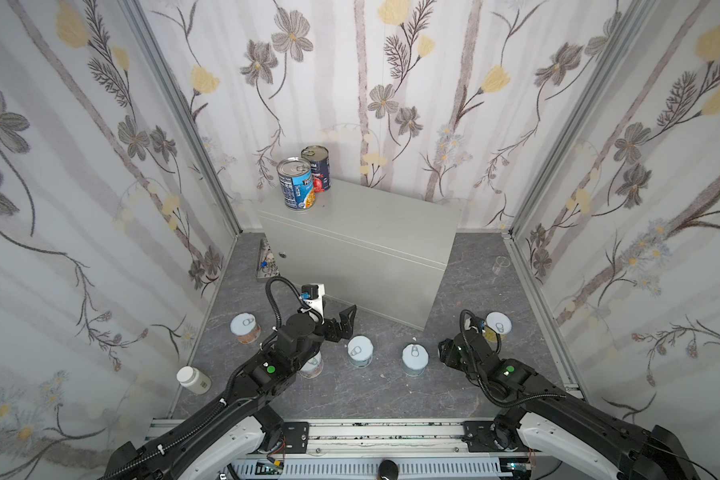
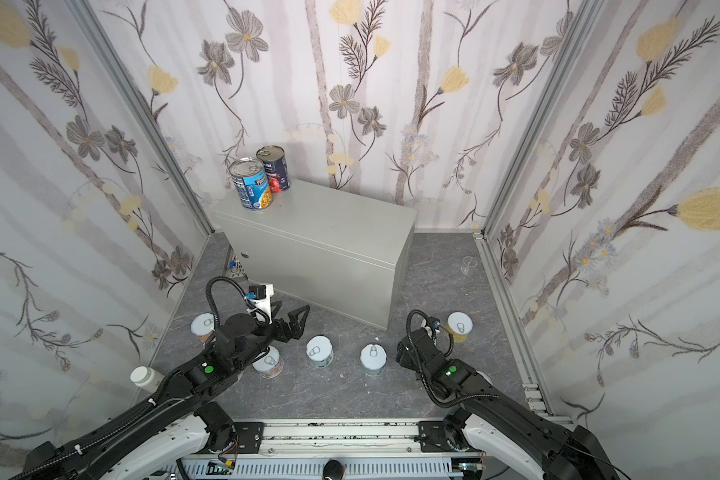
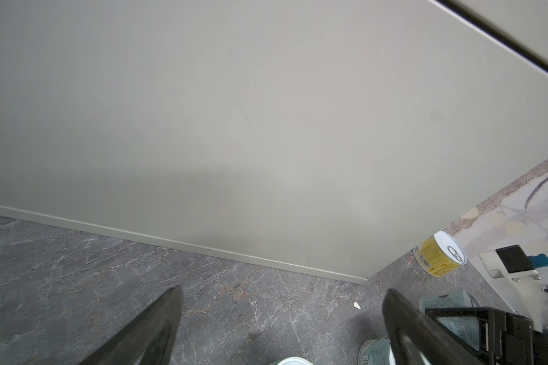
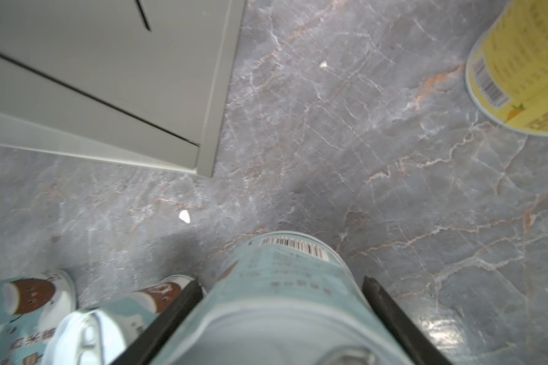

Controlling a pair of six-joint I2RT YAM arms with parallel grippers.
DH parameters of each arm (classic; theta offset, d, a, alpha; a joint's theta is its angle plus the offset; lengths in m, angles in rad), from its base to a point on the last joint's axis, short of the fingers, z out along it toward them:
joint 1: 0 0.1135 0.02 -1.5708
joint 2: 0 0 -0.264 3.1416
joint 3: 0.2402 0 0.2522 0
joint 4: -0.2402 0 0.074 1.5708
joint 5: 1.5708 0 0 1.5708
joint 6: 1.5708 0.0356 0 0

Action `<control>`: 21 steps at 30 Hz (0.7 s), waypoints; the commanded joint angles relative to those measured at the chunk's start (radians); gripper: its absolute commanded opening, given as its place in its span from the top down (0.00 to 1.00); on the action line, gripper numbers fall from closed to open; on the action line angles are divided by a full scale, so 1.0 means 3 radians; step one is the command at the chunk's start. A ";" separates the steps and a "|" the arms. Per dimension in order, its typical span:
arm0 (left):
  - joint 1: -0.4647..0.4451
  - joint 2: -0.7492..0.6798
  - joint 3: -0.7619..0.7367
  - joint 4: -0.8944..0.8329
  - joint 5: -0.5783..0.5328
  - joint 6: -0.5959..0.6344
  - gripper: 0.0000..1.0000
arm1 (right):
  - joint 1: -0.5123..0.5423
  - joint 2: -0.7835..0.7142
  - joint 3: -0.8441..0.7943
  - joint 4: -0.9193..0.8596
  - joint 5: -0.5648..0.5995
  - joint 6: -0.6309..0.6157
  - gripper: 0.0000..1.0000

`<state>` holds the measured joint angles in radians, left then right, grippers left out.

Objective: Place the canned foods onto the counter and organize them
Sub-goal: 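Lift the pale green can with right gripper up toward the cabinet top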

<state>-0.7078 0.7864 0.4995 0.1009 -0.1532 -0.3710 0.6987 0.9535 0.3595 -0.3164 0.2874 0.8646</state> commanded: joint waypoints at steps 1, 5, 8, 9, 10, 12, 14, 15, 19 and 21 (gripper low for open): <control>0.0005 -0.0036 0.0144 -0.0169 -0.0039 0.0079 0.00 | -0.0007 -0.0244 0.0137 0.0165 -0.0048 -0.0304 0.48; 0.0006 -0.0047 0.0385 -0.0398 -0.0082 0.0189 0.00 | -0.0045 -0.0610 0.0271 0.0171 -0.0402 -0.0690 0.48; 0.0007 -0.0007 0.0581 -0.0582 -0.0099 0.0252 0.00 | -0.0099 -0.0673 0.0481 0.0029 -0.0611 -0.0898 0.48; 0.0006 0.0008 0.0638 -0.0634 -0.0098 0.0267 0.00 | -0.0112 -0.0673 0.0557 -0.0020 -0.0662 -0.0963 0.48; 0.0007 0.0023 0.0705 -0.0690 -0.0098 0.0287 0.00 | -0.0114 -0.0668 0.0645 -0.0076 -0.0711 -0.1044 0.49; 0.0006 0.0049 0.0823 -0.0792 -0.0105 0.0323 0.00 | -0.0120 -0.0648 0.0823 -0.0184 -0.0772 -0.1161 0.49; 0.0006 0.0069 0.0952 -0.0888 -0.0132 0.0364 0.00 | -0.0120 -0.0623 0.1013 -0.0283 -0.0808 -0.1274 0.49; 0.0005 0.0073 0.1003 -0.0927 -0.0144 0.0376 0.00 | -0.0120 -0.0610 0.1102 -0.0318 -0.0831 -0.1324 0.49; 0.0002 0.0098 0.1202 -0.1045 -0.0190 0.0453 0.00 | -0.0120 -0.0528 0.1568 -0.0528 -0.0878 -0.1588 0.49; 0.0002 0.0146 0.1327 -0.1135 -0.0205 0.0494 0.00 | -0.0120 -0.0504 0.1733 -0.0624 -0.0901 -0.1725 0.49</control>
<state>-0.7078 0.8188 0.8604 -0.1997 -0.1913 -0.2569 0.6617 0.7937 0.8246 -0.5007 0.0467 0.4374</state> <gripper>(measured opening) 0.997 0.715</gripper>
